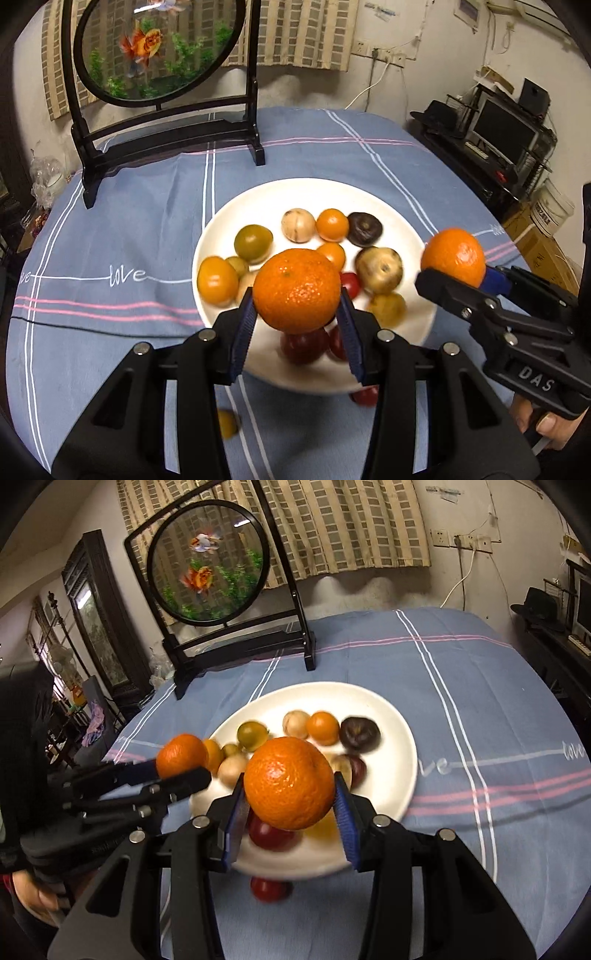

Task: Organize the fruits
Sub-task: 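Carry the mandarin and orange over the plate, then lower both fruits onto the plate and open both tools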

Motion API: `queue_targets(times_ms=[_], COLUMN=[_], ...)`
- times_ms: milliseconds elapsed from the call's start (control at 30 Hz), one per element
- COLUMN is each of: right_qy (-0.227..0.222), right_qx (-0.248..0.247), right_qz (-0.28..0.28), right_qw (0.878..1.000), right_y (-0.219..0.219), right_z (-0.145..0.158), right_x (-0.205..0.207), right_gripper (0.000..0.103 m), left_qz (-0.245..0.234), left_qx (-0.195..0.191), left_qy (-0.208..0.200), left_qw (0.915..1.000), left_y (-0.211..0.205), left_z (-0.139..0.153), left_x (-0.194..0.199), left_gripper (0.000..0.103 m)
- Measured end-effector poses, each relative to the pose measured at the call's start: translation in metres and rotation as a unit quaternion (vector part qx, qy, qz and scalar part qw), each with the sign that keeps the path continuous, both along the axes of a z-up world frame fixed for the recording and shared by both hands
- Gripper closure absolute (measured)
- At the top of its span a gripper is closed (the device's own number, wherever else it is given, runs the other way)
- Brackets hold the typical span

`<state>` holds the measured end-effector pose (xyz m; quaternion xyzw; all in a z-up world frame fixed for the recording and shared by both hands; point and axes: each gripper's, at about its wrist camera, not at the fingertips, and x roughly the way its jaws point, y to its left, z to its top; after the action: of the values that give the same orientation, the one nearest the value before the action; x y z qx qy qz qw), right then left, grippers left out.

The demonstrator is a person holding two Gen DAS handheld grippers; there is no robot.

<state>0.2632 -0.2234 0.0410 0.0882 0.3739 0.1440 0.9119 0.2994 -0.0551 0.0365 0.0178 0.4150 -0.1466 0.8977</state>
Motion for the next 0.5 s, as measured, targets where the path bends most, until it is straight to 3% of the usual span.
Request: queue_targets(times_ms=[333,433,500], right_qy=[0.027,0.043,0.059], right_qx=[-0.015,-0.018,0.0], right_qz=[-0.009,-0.011,-0.019], right_qw=[0.999,0.999,0.998], right_y=[0.009,0.012,0.008], right_z=[-0.02,-0.031,-0.038], right_x=[0.055,0.069,0.074], right_gripper=[0.058,0.058,0.057], left_qz=[0.025,0.05,0.053], left_qx=[0.0,-0.013,-0.027], left_qy=[0.027,0.043,0.045], left_qw=[0.9993,0.9977,0.9972], left_y=[0.004,0.006,0.008], left_z=[-0.025,-0.032,-0.032], left_x=[0.043,0.056,0.057], left_gripper=[0.058,0.059,0.054])
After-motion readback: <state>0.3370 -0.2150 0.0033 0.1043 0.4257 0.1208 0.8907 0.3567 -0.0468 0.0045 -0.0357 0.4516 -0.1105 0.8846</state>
